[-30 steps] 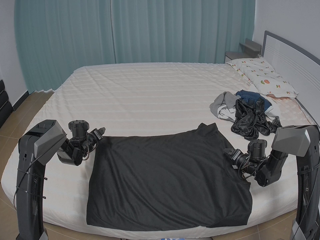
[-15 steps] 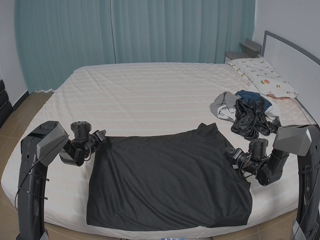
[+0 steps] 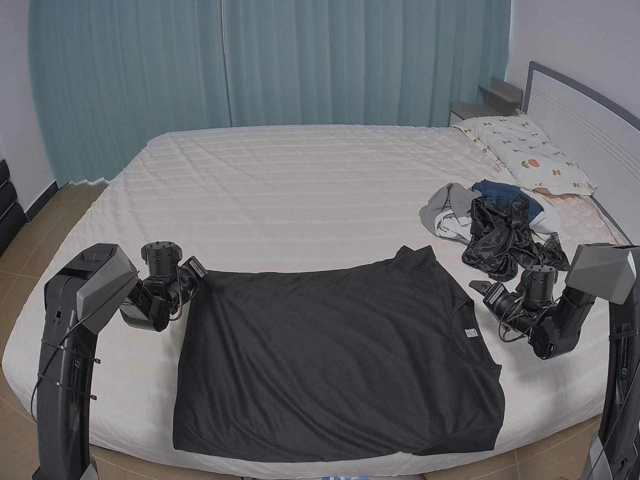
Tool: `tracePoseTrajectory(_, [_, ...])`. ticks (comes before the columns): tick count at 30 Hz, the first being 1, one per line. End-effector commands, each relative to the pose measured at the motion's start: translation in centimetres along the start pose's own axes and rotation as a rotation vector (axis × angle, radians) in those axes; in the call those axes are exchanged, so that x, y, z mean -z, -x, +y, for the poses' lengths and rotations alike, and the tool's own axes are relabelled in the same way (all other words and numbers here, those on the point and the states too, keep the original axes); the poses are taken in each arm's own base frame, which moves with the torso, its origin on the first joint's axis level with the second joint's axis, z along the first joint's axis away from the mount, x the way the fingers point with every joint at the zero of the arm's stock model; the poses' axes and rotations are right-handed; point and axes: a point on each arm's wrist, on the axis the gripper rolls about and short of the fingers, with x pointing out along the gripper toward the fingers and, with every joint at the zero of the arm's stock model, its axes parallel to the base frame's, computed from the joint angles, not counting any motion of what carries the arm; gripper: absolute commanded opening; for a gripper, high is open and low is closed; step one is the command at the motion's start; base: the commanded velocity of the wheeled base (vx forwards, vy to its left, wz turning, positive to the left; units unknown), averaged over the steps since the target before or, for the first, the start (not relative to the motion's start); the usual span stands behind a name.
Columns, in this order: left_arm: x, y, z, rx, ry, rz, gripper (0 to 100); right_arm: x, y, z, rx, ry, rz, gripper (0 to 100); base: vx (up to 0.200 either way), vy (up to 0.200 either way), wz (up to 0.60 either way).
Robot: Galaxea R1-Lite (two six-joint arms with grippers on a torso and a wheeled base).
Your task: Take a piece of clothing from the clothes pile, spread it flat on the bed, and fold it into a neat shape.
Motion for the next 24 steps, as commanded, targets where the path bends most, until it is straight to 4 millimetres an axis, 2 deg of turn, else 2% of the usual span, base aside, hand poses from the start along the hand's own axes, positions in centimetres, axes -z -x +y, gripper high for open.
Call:
tracePoseTrajectory(1, [0.1, 0.0, 0.2, -0.006, 0.006, 0.001, 0, 0.3, -1.7, -0.3, -0.018, 0.04, 0.003, 100, 0.0, 0.0, 0.0])
tracePoseTrajectory(8, [-0.2, 0.1, 0.3, -0.011, 0.055, -0.001, 0, 0.7, -3.1, -0.8, -0.02, 0.047, 0.007, 100, 0.0, 0.0, 0.0])
tracePoseTrajectory(10, [-0.3, 0.1, 0.5, -0.014, 0.059, -0.002, 0, 0.0, -3.4, -0.1, -0.022, 0.046, 0.005, 100, 0.0, 0.0, 0.0])
tracePoseTrajectory(14, [-0.2, 0.2, 0.6, -0.023, 0.069, 0.001, 0, 0.2, -3.4, 0.8, -0.006, 0.049, 0.04, 100, 0.0, 0.0, 0.0])
tracePoseTrajectory(21, [-0.7, 0.4, 0.5, -0.042, 0.107, -0.04, 0, 0.1, -5.9, 0.7, -0.043, 0.082, 0.037, 100, 0.0, 0.0, 0.0])
tracePoseTrajectory(24, [-0.7, 0.4, 0.6, -0.043, 0.109, -0.042, 0, -0.2, -7.1, 1.6, -0.077, 0.126, 0.031, 100, 0.0, 0.0, 0.0])
